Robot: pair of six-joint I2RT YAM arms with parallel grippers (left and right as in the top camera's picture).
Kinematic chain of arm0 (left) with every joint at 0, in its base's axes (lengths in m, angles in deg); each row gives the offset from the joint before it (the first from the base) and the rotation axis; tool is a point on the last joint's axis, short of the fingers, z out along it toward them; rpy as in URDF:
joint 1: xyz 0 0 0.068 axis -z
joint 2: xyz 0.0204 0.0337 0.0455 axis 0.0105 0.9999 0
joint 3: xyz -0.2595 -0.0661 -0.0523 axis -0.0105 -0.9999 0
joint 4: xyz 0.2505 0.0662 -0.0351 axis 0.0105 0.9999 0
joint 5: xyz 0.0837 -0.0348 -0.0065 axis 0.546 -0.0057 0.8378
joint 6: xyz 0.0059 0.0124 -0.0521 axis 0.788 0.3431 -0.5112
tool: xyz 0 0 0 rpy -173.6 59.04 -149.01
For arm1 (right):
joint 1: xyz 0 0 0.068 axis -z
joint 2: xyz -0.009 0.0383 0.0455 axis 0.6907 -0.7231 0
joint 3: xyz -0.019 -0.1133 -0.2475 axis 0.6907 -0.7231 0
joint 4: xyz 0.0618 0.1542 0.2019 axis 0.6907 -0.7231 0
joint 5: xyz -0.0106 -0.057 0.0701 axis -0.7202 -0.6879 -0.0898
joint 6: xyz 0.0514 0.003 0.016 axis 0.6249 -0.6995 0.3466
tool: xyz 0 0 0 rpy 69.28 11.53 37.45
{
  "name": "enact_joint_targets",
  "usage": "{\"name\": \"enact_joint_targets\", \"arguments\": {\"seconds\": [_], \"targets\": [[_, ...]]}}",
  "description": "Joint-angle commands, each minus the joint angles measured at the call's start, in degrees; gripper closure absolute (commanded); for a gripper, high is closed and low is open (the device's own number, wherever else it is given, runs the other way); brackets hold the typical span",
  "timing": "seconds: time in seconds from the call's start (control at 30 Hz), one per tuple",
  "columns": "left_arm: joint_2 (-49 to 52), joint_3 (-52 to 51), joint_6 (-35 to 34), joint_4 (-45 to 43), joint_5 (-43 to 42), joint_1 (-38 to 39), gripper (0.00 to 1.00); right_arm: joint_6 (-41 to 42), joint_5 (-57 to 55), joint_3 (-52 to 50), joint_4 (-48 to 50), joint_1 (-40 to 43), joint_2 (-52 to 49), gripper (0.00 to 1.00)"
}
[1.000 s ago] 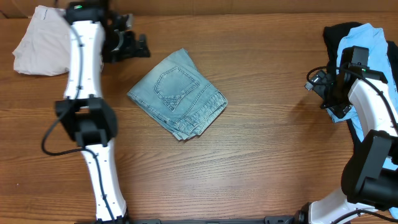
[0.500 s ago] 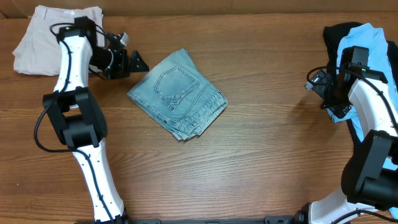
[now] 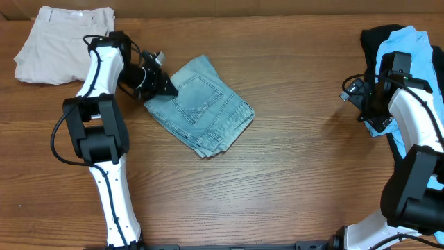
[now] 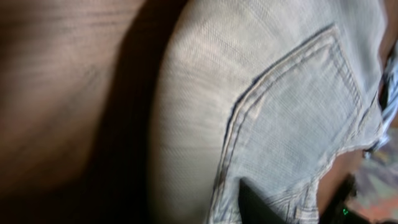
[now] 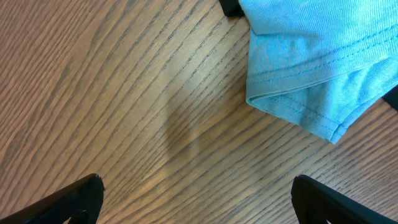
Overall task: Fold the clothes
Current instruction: 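Grasp the folded shorts with the left gripper and carry them onto the beige garment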
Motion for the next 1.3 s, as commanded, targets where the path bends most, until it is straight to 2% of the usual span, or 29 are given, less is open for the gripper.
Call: {"name": "enact_joint_targets", "arguments": {"seconds": [0.0, 0.03, 0.17, 0.27, 0.3, 0.33, 0.37, 0.4, 0.6, 0.83, 1.07, 1.27], "targets": [[0.2, -0.55, -0.72, 2.99, -0.96, 1.51, 0.89, -0.17, -0.13, 1.46, 0.26, -0.09, 0.37, 0.0], [0.2, -0.55, -1.99, 4.07, -0.96, 1.62, 0.96, -0.17, -0.13, 1.46, 0.26, -0.09, 0.37, 0.0], [0.2, -0.55, -10.95, 9.4, -1.03, 1.9, 0.96, -0.17, -0.13, 1.46, 0.26, -0.09, 0.37, 0.0], [0.17, -0.55, -11.5, 11.63, -0.96, 2.01, 0.96, -0.17, -0.13, 1.46, 0.26, -0.09, 0.37, 0.0], [0.17, -0.55, -11.5, 11.56, -0.74, 2.01, 0.93, -0.17, -0.13, 1.46, 0.26, -0.09, 0.37, 0.0], [0.17, -0.55, -11.5, 10.78, -0.15, 1.99, 0.78, -0.17, -0.13, 1.46, 0.26, -0.09, 0.37, 0.0], [0.17, -0.55, -11.52, 9.66, 0.85, 1.97, 0.44, -0.17, -0.13, 1.46, 0.26, -0.09, 0.37, 0.0], [0.17, -0.55, -11.52, 8.26, 2.34, 1.97, 0.0, -0.17, -0.13, 1.46, 0.26, -0.09, 0.37, 0.0], [0.17, -0.55, -11.5, -1.84, 9.84, 2.12, 0.0, -0.17, -0.13, 1.46, 0.26, -0.09, 0.37, 0.0], [0.2, -0.55, -10.84, -11.04, 9.38, 2.43, 0.0, -0.17, -0.13, 1.46, 0.26, -0.09, 0.37, 0.0], [0.2, -1.57, -3.28, -6.6, 5.9, 4.74, 0.0, -0.17, -0.13, 1.46, 0.26, -0.09, 0.37, 0.0], [0.2, -6.56, -1.46, -4.28, 6.27, 7.39, 0.01, -0.17, -0.13, 1.46, 0.26, -0.09, 0.37, 0.0]]}}
